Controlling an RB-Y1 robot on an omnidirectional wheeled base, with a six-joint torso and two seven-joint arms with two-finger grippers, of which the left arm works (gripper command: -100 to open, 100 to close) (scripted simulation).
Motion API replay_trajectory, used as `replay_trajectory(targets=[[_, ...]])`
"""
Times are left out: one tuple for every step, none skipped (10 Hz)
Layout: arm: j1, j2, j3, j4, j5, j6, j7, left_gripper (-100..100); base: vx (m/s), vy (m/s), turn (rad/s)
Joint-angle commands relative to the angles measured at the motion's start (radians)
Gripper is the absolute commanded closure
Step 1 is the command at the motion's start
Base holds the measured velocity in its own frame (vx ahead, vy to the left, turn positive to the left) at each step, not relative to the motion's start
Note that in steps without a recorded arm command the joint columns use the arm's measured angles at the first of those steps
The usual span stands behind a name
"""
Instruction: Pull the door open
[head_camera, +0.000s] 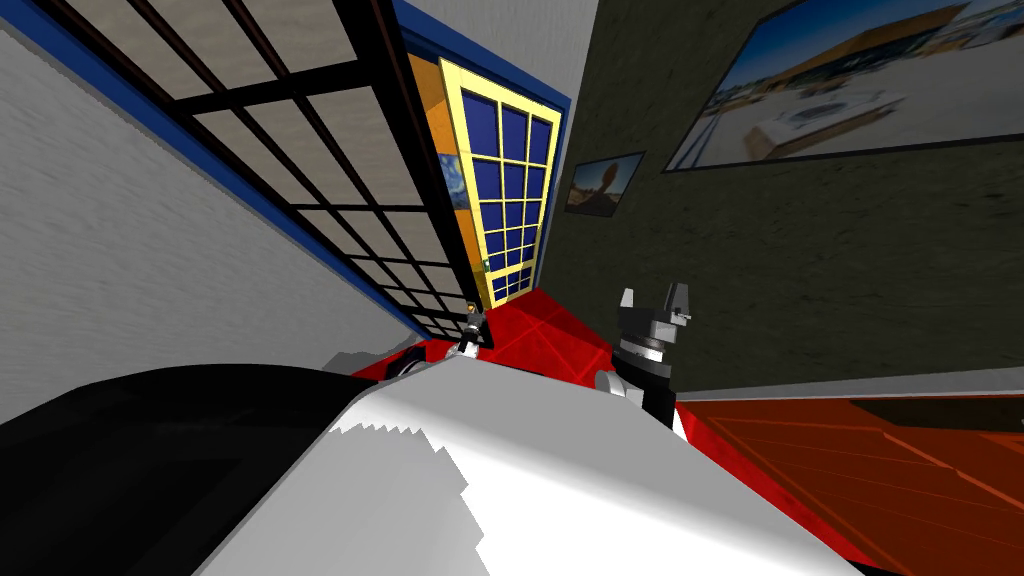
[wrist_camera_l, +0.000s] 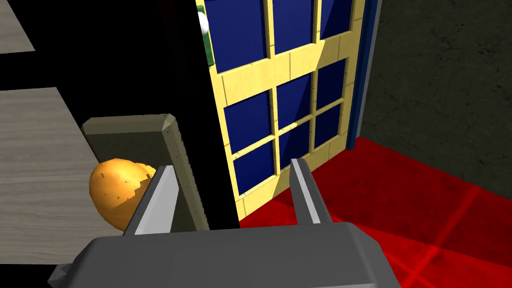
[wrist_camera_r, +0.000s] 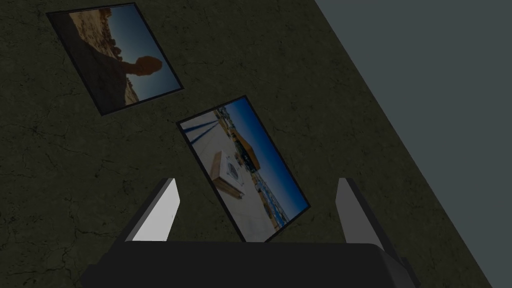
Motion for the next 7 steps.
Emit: replay_trajectory(targets=[[-0.005,0.012,0.007,0.016,0.013,-0.003,0.039,-100,-0.063,0.031,-0.034],[-0.008,0.012,0.005,0.016,0.015,-0.002,0.054,-100,-0.068,0.028,-0.042],[-0.028,-0.002,-0.002,0.038,0.009,-0.015,0.039,-100,-0.031,-0.007,-0.063],[-0.015,0.019,-0.002,0.047,0.010,-0.032,0.067,-100,0.015,-0.016,-0.196],[-0.015,0.019,-0.002,0.047,0.010,-0.032,0.067,-100,0.021,0.003,-0.080],[-0.015,0.019,-0.002,0.079,0.010,-0.032,0.067,-100,0.023,0.005,0.000],[-0.015,0.019,-0.002,0.047,0.010,-0.032,0.067,-100,0.012,-0.001,0.018]])
